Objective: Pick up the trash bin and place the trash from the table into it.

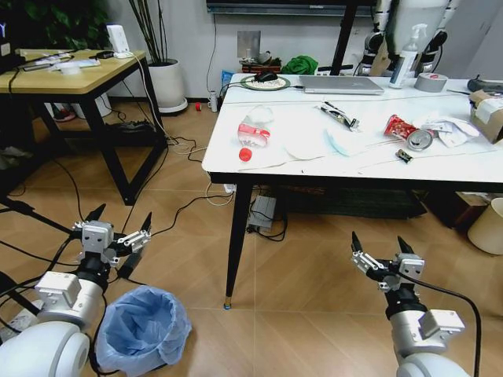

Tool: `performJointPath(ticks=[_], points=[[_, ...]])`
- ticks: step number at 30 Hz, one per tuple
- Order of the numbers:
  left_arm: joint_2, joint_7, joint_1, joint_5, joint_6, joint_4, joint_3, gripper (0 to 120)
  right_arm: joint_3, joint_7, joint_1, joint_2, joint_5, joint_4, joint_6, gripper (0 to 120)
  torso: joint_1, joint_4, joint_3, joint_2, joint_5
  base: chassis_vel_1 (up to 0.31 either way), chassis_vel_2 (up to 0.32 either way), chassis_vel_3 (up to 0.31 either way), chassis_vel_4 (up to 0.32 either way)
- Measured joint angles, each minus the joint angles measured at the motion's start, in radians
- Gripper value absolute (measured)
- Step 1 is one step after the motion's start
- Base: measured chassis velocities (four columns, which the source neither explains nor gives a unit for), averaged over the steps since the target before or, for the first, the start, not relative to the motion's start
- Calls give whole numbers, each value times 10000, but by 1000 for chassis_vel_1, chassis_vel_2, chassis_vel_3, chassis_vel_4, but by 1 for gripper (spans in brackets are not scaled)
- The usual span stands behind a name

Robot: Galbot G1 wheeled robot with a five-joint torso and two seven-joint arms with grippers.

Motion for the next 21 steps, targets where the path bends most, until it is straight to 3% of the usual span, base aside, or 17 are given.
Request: performJointPath(ticks=[11,21], points=[[81,-72,7,-242,-166,363,-38,100,-119,273,-75,644,-465,150,-32,100,-131,-1,-299,-434,-2,0,0,0,0],[145,-166,17,-612,-108,345,-164,100,-341,259,170,609,-562,343,-447,100,-226,0,-573,-799,-2,0,0,0,0]])
